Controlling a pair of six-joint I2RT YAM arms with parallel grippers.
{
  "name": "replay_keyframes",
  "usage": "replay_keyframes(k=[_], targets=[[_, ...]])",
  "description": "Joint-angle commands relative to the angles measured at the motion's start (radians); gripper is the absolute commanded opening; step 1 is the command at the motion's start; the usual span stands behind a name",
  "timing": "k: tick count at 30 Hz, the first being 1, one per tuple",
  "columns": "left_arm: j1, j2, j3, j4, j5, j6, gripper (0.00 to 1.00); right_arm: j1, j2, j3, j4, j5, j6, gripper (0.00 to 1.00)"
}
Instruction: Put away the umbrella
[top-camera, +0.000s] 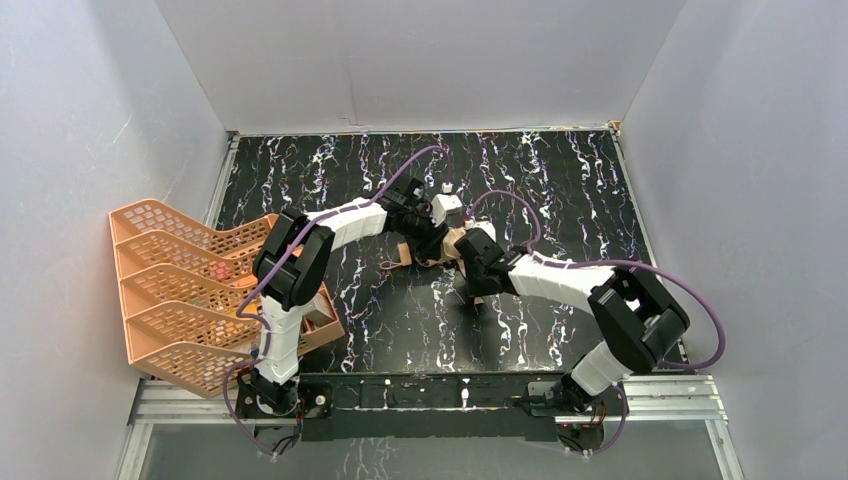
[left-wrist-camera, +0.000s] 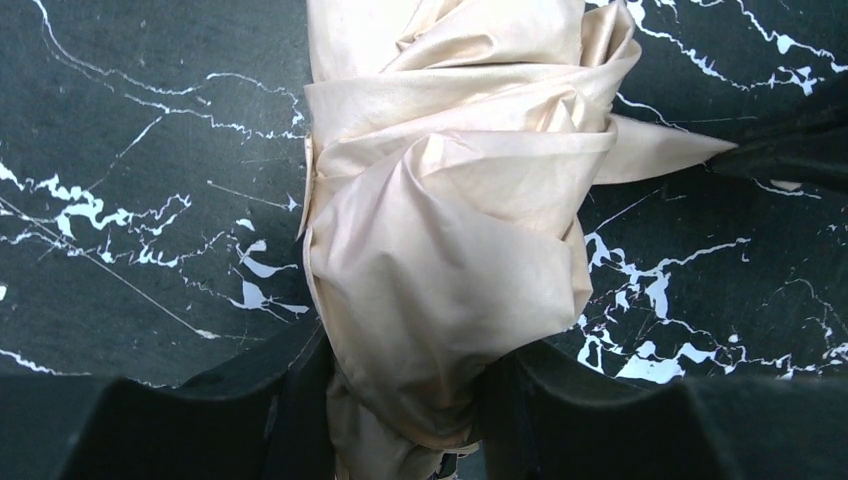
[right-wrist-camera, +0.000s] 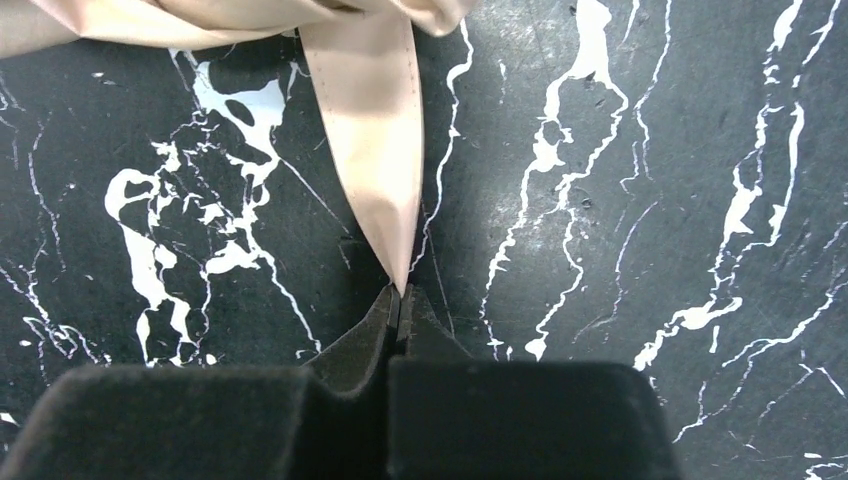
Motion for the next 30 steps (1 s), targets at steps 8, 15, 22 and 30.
replay_keyframes(k=[8, 15, 22, 30], targets=[[0.022, 0.090, 0.060, -0.205, -0.195, -0.117, 0.00, 0.257, 0.107, -0.062, -0.175, -0.128, 0.164, 0.00], [0.037, 0.084, 0.066, -0.192, -0.221, -0.142, 0.00, 0.407, 0.057, -0.060, -0.162, -0.166, 0.273, 0.00], [0.037, 0.058, 0.020, -0.169, -0.260, -0.131, 0.00, 0.449, -0.033, -0.112, -0.210, -0.163, 0.354, 0.00], [-0.032, -0.096, -0.212, 0.005, -0.293, -0.031, 0.00, 0.433, -0.114, -0.192, -0.195, -0.157, 0.339, 0.00]])
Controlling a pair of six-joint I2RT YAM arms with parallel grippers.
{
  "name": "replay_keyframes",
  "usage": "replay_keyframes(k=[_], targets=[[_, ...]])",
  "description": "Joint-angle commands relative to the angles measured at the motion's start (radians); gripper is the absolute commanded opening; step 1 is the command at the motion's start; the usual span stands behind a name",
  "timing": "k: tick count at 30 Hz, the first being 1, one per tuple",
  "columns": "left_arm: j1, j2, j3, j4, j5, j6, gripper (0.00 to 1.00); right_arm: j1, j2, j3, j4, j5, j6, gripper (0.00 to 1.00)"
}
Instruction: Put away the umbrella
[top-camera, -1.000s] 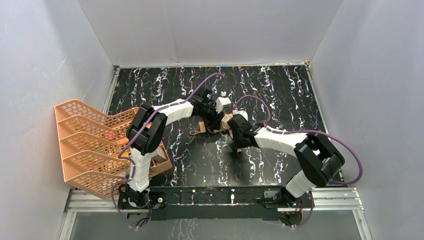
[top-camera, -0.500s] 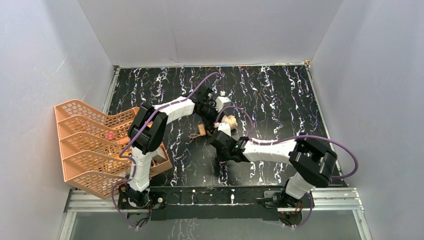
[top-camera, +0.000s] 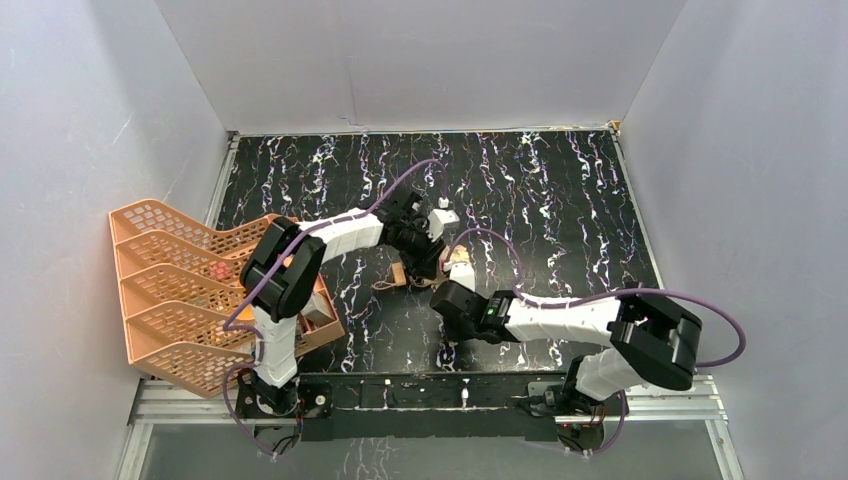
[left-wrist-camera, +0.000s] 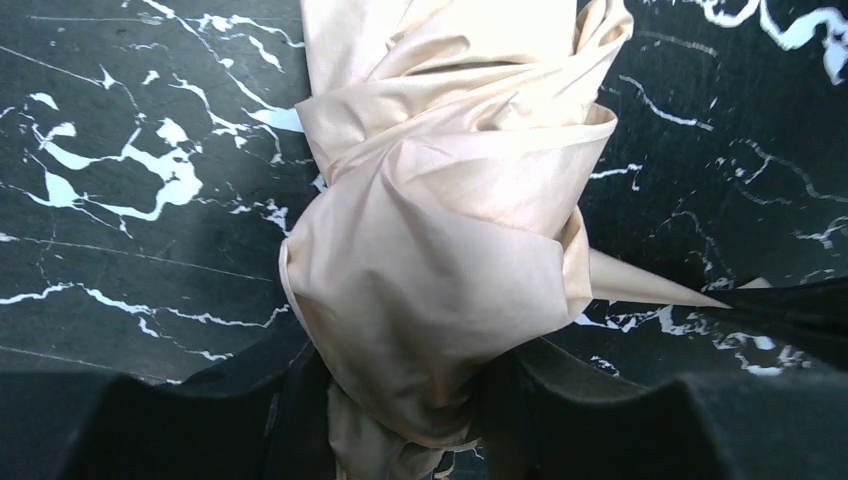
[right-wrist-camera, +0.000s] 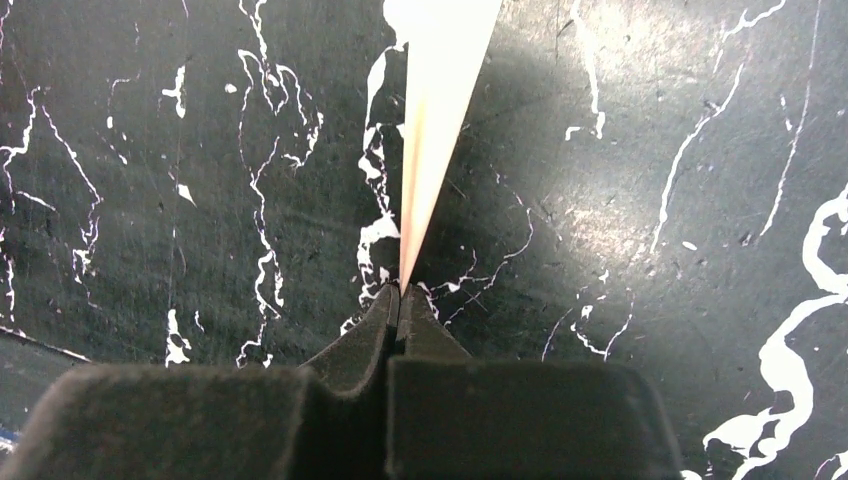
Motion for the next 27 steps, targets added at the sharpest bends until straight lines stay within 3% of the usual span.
replay_keyframes(k=[1, 3, 5, 9, 16, 22, 24, 26, 27], targets=[[-0.019, -0.037, -0.157, 0.127, -0.300, 0.097, 0.00, 0.039, -0.002, -0.076, -0.234, -0.200, 0.018, 0.00], [-0.043, -0.071, -0.211, 0.166, -0.325, 0.107, 0.00, 0.026, -0.032, -0.079, -0.232, -0.186, 0.011, 0.10], [-0.060, -0.094, -0.259, 0.188, -0.347, 0.109, 0.00, 0.002, -0.090, -0.081, -0.230, -0.174, -0.002, 0.28], [-0.089, -0.120, -0.319, 0.225, -0.387, 0.106, 0.00, -0.100, -0.224, -0.087, -0.230, -0.177, -0.056, 0.49], [-0.126, -0.152, -0.384, 0.283, -0.451, 0.114, 0.00, -0.356, -0.432, -0.069, -0.182, -0.108, -0.189, 0.55], [-0.182, -0.213, -0.499, 0.418, -0.523, 0.194, 0.00, -0.472, -0.502, -0.120, 0.094, 0.068, -0.392, 0.55], [-0.214, -0.279, -0.621, 0.567, -0.579, 0.300, 0.00, -0.620, -0.427, -0.084, 0.198, -0.096, -0.491, 0.64], [-0.253, -0.302, -0.706, 0.682, -0.644, 0.389, 0.00, -0.701, -0.323, 0.005, 0.173, -0.222, -0.554, 0.74], [-0.286, -0.284, -0.736, 0.751, -0.743, 0.429, 0.00, -0.770, -0.226, 0.065, 0.191, -0.410, -0.658, 0.82]])
